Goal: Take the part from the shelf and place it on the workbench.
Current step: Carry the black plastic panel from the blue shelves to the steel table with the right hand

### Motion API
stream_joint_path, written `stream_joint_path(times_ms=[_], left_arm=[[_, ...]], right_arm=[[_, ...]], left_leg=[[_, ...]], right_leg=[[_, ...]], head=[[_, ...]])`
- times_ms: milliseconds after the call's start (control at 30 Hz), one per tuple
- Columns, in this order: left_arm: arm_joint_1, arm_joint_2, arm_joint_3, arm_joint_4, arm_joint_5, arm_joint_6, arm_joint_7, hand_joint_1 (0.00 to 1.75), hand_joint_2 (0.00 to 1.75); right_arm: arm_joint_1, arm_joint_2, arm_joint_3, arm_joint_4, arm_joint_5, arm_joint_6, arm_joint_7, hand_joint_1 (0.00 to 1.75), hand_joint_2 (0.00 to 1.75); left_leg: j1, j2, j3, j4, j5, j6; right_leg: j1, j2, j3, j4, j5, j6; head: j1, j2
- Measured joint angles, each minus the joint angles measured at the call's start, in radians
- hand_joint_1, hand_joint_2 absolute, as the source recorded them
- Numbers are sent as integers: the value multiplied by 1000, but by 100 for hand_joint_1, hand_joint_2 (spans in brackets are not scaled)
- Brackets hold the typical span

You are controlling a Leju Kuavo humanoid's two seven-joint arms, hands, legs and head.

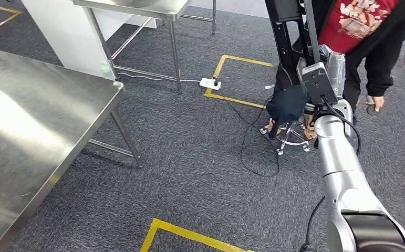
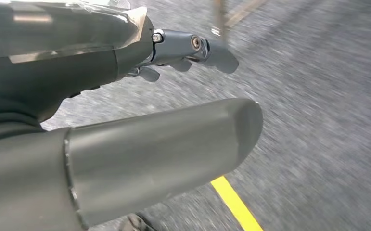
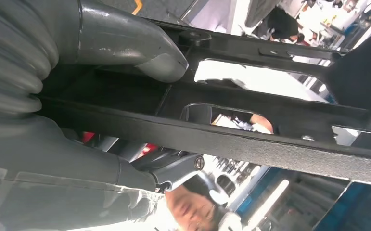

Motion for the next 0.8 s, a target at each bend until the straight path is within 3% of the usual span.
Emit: stream_joint_path(times_ms=[67, 133, 200, 233, 267, 333, 367, 433, 500, 533, 600, 633, 700, 733, 767, 800], left_arm=[[6, -6, -2, 1, -18, 27, 41, 0, 0], [10, -14, -8, 1, -42, 59, 90, 0, 0], [15, -20, -19, 2, -65, 88, 134, 0, 0], [19, -25, -23, 2, -74, 98, 150, 0, 0], [22, -28, -28, 2, -81, 106, 162, 0, 0], [25, -33, -35, 3, -90, 118, 178, 0, 0], [26, -34, -38, 3, -93, 123, 183, 0, 0], [28, -33, -44, 3, -95, 134, 190, 0, 0], [32, -33, -48, 3, -95, 145, 198, 0, 0], [34, -33, -49, 3, -95, 150, 202, 0, 0], [34, -34, -50, 3, -95, 158, 206, 0, 0], [33, -35, -50, 4, -95, 160, 207, 0, 0], [32, -36, -51, 4, -95, 162, 209, 0, 0], [32, -37, -51, 4, -94, 163, 209, 0, 0], [32, -38, -51, 4, -94, 163, 210, 0, 0], [32, -38, -51, 4, -94, 164, 210, 0, 0]], right_arm=[[8, -9, -4, -16, -2, 7, 6, 175, 175], [18, -23, -14, -34, -5, 14, 12, 175, 175], [31, -35, -23, -46, -8, 21, 19, 175, 175], [38, -38, -26, -50, -9, 24, 22, 175, 175], [42, -41, -27, -54, -10, 26, 24, 175, 175], [45, -45, -27, -60, -11, 29, 26, 175, 175], [45, -46, -28, -62, -11, 29, 26, 175, 175], [45, -46, -27, -64, -11, 29, 26, 175, 175], [46, -42, -26, -64, -8, 27, 26, 175, 175], [46, -39, -26, -65, -6, 26, 26, 175, 175], [45, -33, -25, -67, 0, 23, 26, 175, 175], [45, -31, -25, -68, 2, 21, 26, 175, 175], [45, -28, -25, -69, 4, 20, 26, 175, 175], [46, -27, -25, -69, 4, 20, 26, 175, 175], [46, -25, -25, -69, 4, 20, 26, 175, 175], [46, -23, -24, -69, 4, 20, 26, 175, 175]], left_leg=[[5, -17, 9, -16, 10, 10], [9, -36, 13, -23, 16, 17], [11, -59, 12, -23, 17, 18], [12, -70, 12, -22, 17, 18], [13, -81, 12, -21, 17, 17], [16, -102, 10, -15, 15, 10], [16, -112, 7, -10, 13, 4], [15, -128, -1, -4, 12, -9], [17, -139, -8, -4, 15, -18], [17, -129, -11, 1, 10, -23], [17, -84, -38, 58, -28, -31], [17, -57, -65, 118, -60, -35], [20, -36, -129, 246, -115, -39], [20, -34, -146, 279, -121, -37], [20, -33, -143, 272, -107, -34], [18, -31, -119, 226, -78, -28]], right_leg=[[-3, 24, -13, 31, -19, 6], [-7, 67, -62, 135, -65, 3], [-10, 84, -122, 252, -103, 5], [-12, 86, -133, 272, -104, 11], [-15, 87, -124, 250, -88, 21], [-26, 103, -64, 120, -34, 43], [-29, 114, -34, 58, -12, 46], [-29, 127, -6, 3, 5, 38], [-27, 113, -6, 3, 9, 22], [-28, 107, -6, 2, 10, 15], [-29, 92, -4, 0, 12, 1], [-25, 84, -3, 0, 11, -5], [-17, 67, -4, 0, 9, -12], [-14, 58, -4, 0, 8, -14], [-11, 50, -3, 0, 7, -16], [-8, 41, -1, 0, 6, -17]], head=[[-1, 0], [0, 0], [3, 0], [3, 0], [3, 0], [4, 0], [5, 0], [6, 0], [5, 0], [5, 0], [1, 0], [-2, 0], [-4, 0], [-4, 0], [-4, 0], [-4, 0]])
